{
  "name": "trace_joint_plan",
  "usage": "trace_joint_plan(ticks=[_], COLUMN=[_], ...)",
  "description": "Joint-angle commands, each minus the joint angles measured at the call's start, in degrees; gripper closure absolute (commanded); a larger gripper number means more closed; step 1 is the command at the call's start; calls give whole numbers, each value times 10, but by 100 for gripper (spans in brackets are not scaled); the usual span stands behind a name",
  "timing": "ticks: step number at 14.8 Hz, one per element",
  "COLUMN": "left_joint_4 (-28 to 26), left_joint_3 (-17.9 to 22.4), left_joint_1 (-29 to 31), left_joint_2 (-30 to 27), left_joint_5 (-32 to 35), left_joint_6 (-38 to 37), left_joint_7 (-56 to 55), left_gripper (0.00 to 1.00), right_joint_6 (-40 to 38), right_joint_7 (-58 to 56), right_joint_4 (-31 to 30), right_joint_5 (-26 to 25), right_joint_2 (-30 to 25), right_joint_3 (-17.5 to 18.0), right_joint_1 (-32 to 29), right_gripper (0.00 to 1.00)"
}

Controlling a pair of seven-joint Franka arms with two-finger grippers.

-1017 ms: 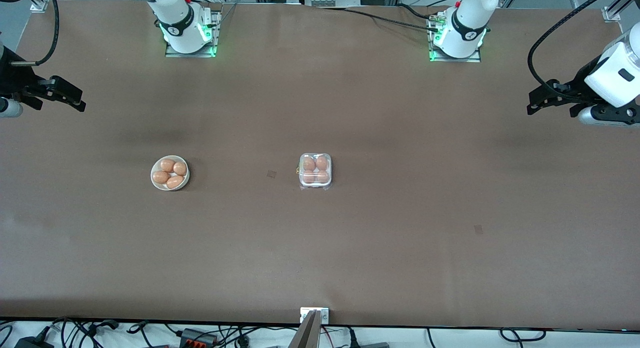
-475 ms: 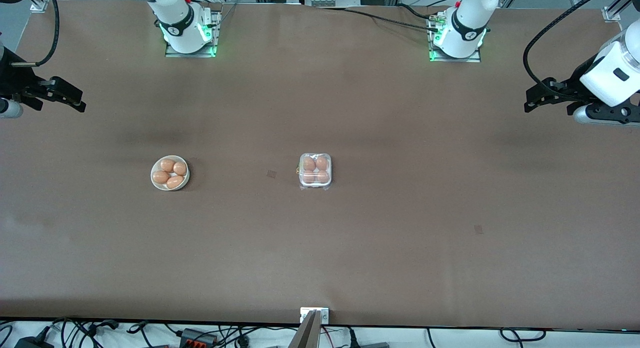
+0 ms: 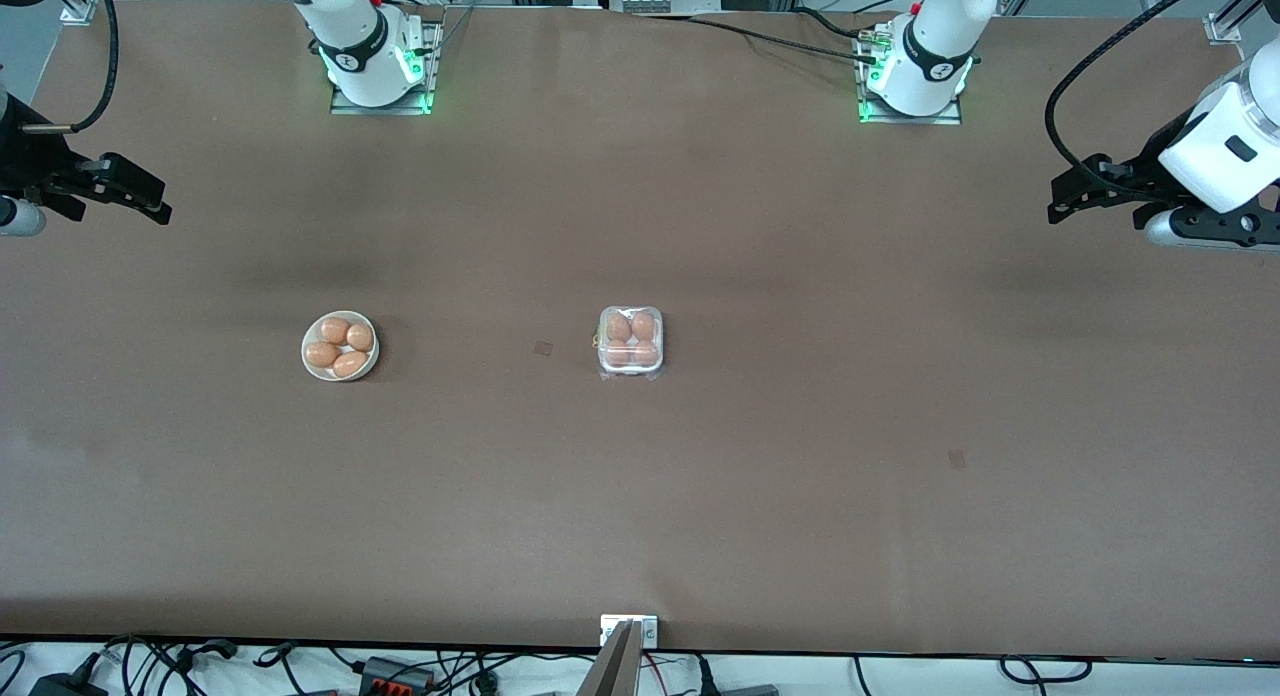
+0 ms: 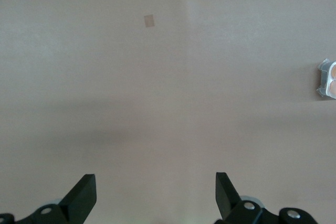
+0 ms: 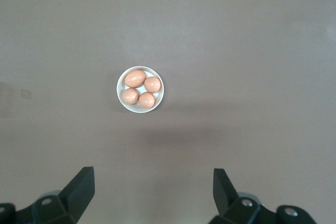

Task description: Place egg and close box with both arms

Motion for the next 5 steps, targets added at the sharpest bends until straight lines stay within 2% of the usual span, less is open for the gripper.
trace_joint_plan(ticks=[1,5], left_joint_4=[6,7], left_joint_3=[-5,-5], left_joint_1=[3,0], left_joint_2=[-3,-3], left_joint_5=[9,9], left_joint_6=[-11,-13], left_joint_7=[0,-1], left_gripper=[0,0], right_joint_6=[-1,-1], right_joint_7=[-2,-1], right_joint_4=[4,4], right_joint_5=[3,4], right_joint_2=[-1,-1], right_joint_3=[5,5], right_joint_1=[-6,-7], right_gripper=[0,0])
